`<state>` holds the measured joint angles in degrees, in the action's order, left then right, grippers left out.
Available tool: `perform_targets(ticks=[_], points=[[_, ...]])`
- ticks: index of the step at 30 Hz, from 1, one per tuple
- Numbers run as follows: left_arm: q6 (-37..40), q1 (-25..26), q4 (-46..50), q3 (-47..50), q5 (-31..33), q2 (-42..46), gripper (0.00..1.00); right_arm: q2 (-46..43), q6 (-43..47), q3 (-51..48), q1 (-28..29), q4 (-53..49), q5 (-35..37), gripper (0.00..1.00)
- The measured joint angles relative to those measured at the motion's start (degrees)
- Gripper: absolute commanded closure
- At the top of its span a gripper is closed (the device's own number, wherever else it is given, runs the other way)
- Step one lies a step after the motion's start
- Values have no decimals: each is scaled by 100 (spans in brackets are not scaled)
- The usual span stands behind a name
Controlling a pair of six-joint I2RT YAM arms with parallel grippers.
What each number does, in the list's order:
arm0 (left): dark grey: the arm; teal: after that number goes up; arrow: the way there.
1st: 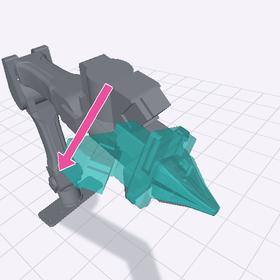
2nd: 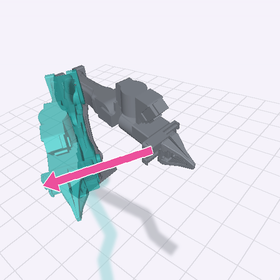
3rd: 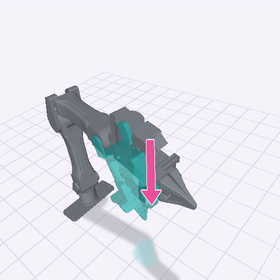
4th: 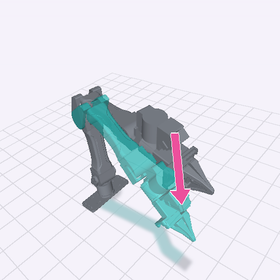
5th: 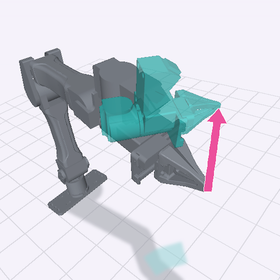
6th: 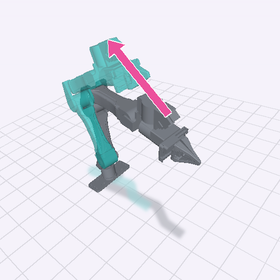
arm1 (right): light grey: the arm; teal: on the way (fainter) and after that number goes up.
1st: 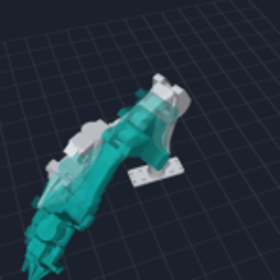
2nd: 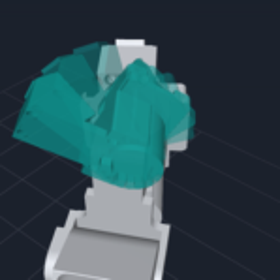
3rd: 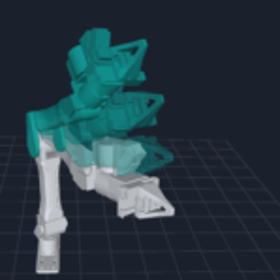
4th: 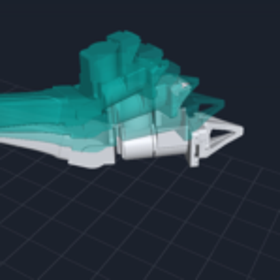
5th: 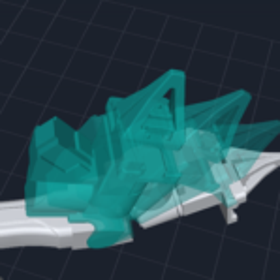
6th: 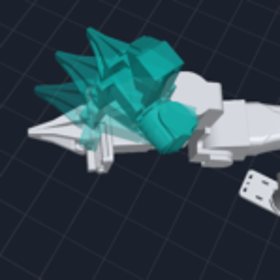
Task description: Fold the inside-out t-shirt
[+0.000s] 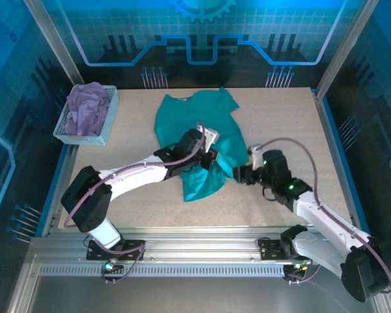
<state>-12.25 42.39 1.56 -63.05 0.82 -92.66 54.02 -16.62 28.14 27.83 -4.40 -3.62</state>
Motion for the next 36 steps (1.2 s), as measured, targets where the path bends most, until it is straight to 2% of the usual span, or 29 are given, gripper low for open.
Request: perform_targets(ticks=[4,6,13,19,29,36], points=[[-175,-195,339,-247,-457,15,100,415,468,-472,1141,1113,184,46],[-227,-254,538,-363,-623,17,100,874,693,-474,1456,1665,348,54],[-306,-402,1217,-667,-1113,232,100,2876,1259,-444,1648,3753,1060,55],[-424,-549,1558,-960,-1486,496,100,4092,1814,-136,1801,4693,1762,56],[-374,-560,1770,-1040,-2107,968,100,4588,2164,496,1613,4942,2411,54],[-260,-560,1604,-1027,-2398,1403,100,4586,2181,1137,1460,4183,2470,47]])
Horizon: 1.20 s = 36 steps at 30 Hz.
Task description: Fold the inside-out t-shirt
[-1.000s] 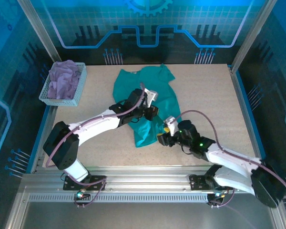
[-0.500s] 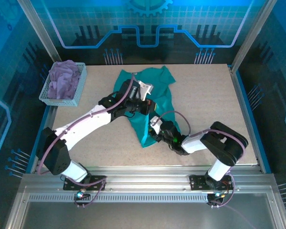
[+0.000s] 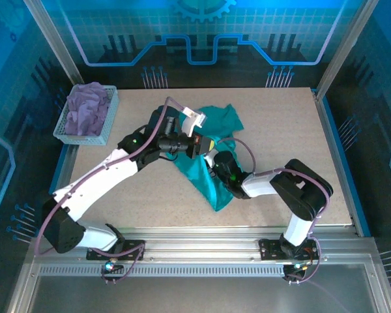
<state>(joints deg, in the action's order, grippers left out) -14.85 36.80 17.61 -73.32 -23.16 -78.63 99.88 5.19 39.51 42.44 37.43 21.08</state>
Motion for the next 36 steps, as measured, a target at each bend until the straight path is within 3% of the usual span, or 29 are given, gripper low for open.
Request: perform_targets(ticks=[11,26,29,32,36], points=[[42,0,-219,-155,-136,59,100,518,-162,1388,-2,-1644,328,37],[284,0,-188,-1628,-219,-234,100,1047,-350,2518,-20,-3274,553,8],[428,0,-76,-1858,-149,-234,100,1132,-483,2677,-70,-3659,525,6],[540,-13,-15,-2031,31,-232,100,1248,-619,2855,-151,-4120,415,11],[660,-63,13,-2044,496,-188,100,1482,-835,3220,-251,-4819,85,49]])
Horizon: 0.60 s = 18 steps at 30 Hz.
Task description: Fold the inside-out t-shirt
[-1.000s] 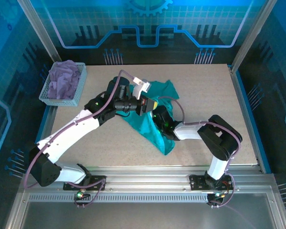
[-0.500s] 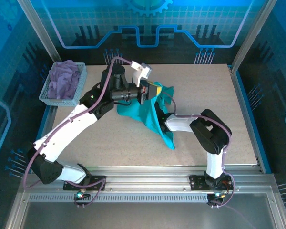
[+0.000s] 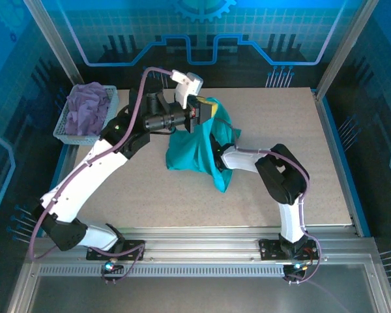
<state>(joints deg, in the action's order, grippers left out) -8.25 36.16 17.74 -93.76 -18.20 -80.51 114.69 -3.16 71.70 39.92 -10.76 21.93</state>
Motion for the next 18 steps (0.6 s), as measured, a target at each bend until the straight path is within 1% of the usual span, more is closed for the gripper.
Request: perform_targets(ticks=[1,2,3,4,5,6,9,12,16,18], points=[[33,-17,-2,20,168,26,100,59,-33,138,-22,-175,-109,58],[57,-39,-7,48,289,52,100,118,-26,236,-42,-299,-201,65],[74,-66,-15,96,437,96,100,177,-72,334,-63,-420,-304,73],[76,-98,-17,166,586,149,100,219,-76,413,-79,-505,-385,85],[76,-133,-31,229,719,195,100,234,-63,466,-96,-579,-461,93],[74,-179,-50,315,861,243,100,238,-52,492,-114,-656,-535,99],[4,-385,-127,601,1172,374,100,173,-28,485,-190,-778,-752,100],[-260,-780,-251,944,1335,444,100,-120,-26,319,-304,-831,-1078,100],[-678,-1506,-304,1412,1480,450,100,-1047,-28,-4,-463,-778,-1615,100],[-817,-1775,-302,1587,1558,450,100,-1574,-33,-118,-531,-627,-1910,100]])
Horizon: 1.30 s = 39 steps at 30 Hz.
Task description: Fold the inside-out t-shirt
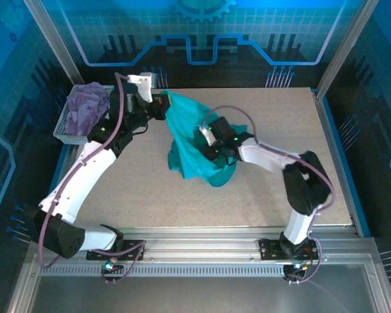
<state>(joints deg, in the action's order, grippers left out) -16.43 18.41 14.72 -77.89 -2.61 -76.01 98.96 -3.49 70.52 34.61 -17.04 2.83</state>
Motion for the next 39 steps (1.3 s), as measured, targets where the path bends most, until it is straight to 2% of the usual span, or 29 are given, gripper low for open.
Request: perform_targets(ticks=[4,11,18,21,26,32,39], points=[[-155,-205,-7,258,138,0,100,-831,-107,-177,-94,468,-695,100],[-212,-286,-15,330,190,-79,100,-1073,-142,-339,-105,870,-1456,100],[-581,-990,-90,745,203,-459,100,-1777,-83,-669,-439,1143,-1993,100],[-719,-1088,-114,940,232,-717,100,-1993,-181,-686,-619,1561,-2275,100],[-922,-1080,-256,1283,44,-1209,100,-1947,-549,-601,-732,2168,-2710,100],[-1071,-1075,-450,1539,-315,-1930,100,-1517,-901,57,-772,2500,-3115,100],[-1069,-1075,-603,1987,-319,-2065,100,-1681,-820,151,-1102,2518,-3331,100]])
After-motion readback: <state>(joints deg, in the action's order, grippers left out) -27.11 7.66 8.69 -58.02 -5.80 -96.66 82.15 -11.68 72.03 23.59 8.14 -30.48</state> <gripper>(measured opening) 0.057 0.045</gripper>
